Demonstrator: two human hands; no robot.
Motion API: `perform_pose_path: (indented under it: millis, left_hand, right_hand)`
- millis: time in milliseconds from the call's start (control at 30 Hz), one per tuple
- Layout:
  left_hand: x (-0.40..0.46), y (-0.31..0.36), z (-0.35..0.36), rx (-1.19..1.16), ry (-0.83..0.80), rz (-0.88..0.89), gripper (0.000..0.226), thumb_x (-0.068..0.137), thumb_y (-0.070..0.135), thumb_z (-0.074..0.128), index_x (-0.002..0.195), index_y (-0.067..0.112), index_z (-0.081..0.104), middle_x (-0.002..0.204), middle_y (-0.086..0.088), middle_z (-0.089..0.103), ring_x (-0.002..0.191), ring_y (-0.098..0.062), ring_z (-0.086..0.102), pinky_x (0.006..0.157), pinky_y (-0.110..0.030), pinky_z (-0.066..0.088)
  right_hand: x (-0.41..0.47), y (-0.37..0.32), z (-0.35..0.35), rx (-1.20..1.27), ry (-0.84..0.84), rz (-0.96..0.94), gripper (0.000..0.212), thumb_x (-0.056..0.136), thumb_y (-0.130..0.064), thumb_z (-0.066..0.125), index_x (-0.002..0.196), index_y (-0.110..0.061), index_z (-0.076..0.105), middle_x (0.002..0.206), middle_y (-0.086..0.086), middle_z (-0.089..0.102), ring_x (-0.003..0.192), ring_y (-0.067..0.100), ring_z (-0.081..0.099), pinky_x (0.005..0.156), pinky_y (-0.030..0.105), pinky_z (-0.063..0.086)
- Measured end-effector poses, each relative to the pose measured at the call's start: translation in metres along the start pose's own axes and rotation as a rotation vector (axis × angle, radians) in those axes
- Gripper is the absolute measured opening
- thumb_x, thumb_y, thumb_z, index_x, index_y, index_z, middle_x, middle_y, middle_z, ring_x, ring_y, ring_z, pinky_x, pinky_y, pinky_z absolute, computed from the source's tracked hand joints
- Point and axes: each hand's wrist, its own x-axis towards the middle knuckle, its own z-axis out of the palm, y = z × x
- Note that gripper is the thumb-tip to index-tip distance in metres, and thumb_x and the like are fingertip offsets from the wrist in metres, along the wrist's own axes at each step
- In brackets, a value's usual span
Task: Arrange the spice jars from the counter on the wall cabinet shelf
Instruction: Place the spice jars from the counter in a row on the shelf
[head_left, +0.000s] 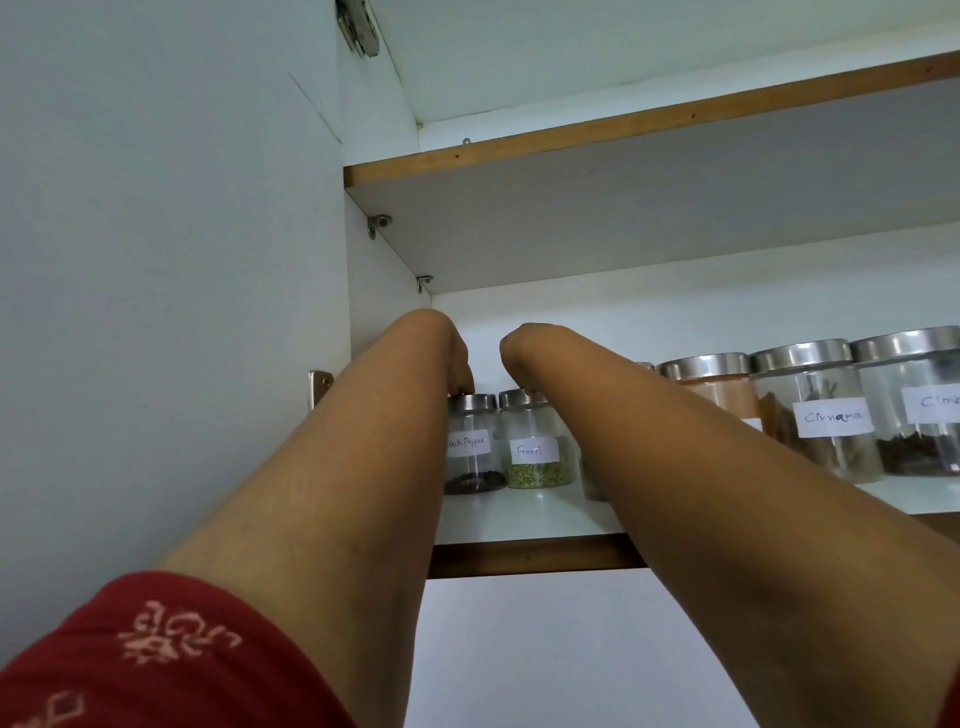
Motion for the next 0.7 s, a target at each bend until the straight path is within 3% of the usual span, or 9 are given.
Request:
perform_pose_path:
  millis: [67, 167, 233, 300, 367, 467, 533, 600, 700]
  left_hand:
    - [-0.003, -0.002, 0.002, 0.035, 0.032, 0.029, 0.054, 0.093, 0.007, 0.053, 0.146, 0.014, 0.041, 0.145, -0.008, 0.047, 0.129, -0.025, 0.049, 0.105, -0.041, 0.044]
    - [-0.006, 0.004, 0.007, -0.042, 0.048, 0.025, 0.051, 0.094, 0.008, 0.052, 0.145, 0.01, 0.042, 0.141, -0.01, 0.05, 0.117, -0.024, 0.053, 0.104, -0.039, 0.045]
    - [-0.016, 0.007, 0.009, -0.108, 0.089, -0.005, 0.053, 0.095, 0.01, 0.05, 0.147, 0.008, 0.039, 0.14, -0.012, 0.048, 0.11, -0.025, 0.049, 0.104, -0.041, 0.042]
    - [-0.024, 0.005, 0.009, -0.168, 0.172, -0.016, 0.062, 0.096, 0.009, 0.047, 0.153, 0.01, 0.023, 0.157, -0.013, 0.028, 0.131, -0.029, 0.04, 0.109, -0.041, 0.035]
    - [-0.032, 0.004, 0.008, -0.268, 0.297, 0.002, 0.065, 0.098, 0.009, 0.042, 0.156, 0.014, 0.013, 0.162, -0.008, 0.012, 0.147, -0.028, 0.02, 0.116, -0.04, 0.021]
    - [-0.038, 0.005, 0.009, -0.403, 0.428, 0.049, 0.058, 0.099, 0.009, 0.04, 0.154, 0.017, 0.021, 0.16, -0.007, 0.021, 0.147, -0.027, 0.02, 0.119, -0.038, 0.02]
    - [-0.045, 0.015, 0.01, -0.496, 0.499, 0.11, 0.051, 0.099, 0.014, 0.043, 0.15, 0.016, 0.033, 0.155, -0.008, 0.034, 0.143, -0.027, 0.03, 0.117, -0.036, 0.025]
    - [-0.059, 0.031, 0.008, -0.552, 0.594, 0.222, 0.044, 0.1, 0.024, 0.048, 0.143, 0.014, 0.046, 0.147, -0.007, 0.046, 0.136, -0.025, 0.041, 0.111, -0.033, 0.031]
    - [-0.087, 0.065, -0.001, -0.62, 0.664, 0.426, 0.042, 0.097, 0.036, 0.054, 0.133, 0.015, 0.058, 0.135, -0.005, 0.059, 0.123, -0.021, 0.053, 0.098, -0.027, 0.038]
  right_hand:
    - [0.0, -0.003, 0.004, 0.03, -0.017, -0.026, 0.005, 0.091, -0.006, 0.06, 0.087, -0.004, 0.057, 0.073, 0.006, 0.045, 0.064, 0.016, 0.046, 0.077, 0.025, 0.04]
    - [-0.011, -0.008, 0.012, 0.137, -0.045, -0.043, 0.011, 0.09, -0.004, 0.06, 0.1, -0.004, 0.062, 0.088, 0.01, 0.054, 0.072, 0.018, 0.051, 0.08, 0.027, 0.042]
    - [-0.018, -0.003, 0.013, 0.298, 0.096, -0.041, 0.041, 0.089, 0.001, 0.058, 0.129, -0.009, 0.056, 0.13, 0.014, 0.05, 0.107, 0.027, 0.056, 0.093, 0.033, 0.046]
    - [-0.033, 0.012, 0.0, 0.565, 0.346, -0.124, 0.06, 0.095, 0.001, 0.046, 0.15, -0.019, 0.036, 0.154, 0.012, 0.03, 0.136, 0.033, 0.038, 0.108, 0.04, 0.038]
    - [-0.047, 0.038, -0.022, 0.849, 0.536, -0.179, 0.054, 0.098, -0.001, 0.038, 0.149, -0.019, 0.038, 0.154, 0.011, 0.033, 0.139, 0.03, 0.036, 0.113, 0.037, 0.032]
    - [-0.06, 0.084, -0.051, 0.828, 0.649, -0.13, 0.051, 0.092, 0.009, 0.043, 0.135, -0.015, 0.058, 0.142, 0.009, 0.052, 0.131, 0.024, 0.049, 0.106, 0.025, 0.035]
    - [-0.076, 0.114, -0.061, 0.639, 0.566, -0.078, 0.036, 0.094, 0.002, 0.049, 0.122, -0.011, 0.068, 0.13, 0.007, 0.063, 0.122, 0.022, 0.056, 0.1, 0.025, 0.041]
    - [-0.088, 0.139, -0.061, 0.383, 0.311, -0.031, 0.026, 0.095, -0.01, 0.057, 0.118, -0.01, 0.071, 0.124, 0.006, 0.066, 0.117, 0.024, 0.059, 0.101, 0.032, 0.045]
    - [-0.104, 0.161, -0.041, 0.242, -0.012, -0.036, 0.033, 0.092, -0.026, 0.065, 0.121, -0.01, 0.068, 0.119, 0.008, 0.069, 0.109, 0.024, 0.062, 0.099, 0.038, 0.048]
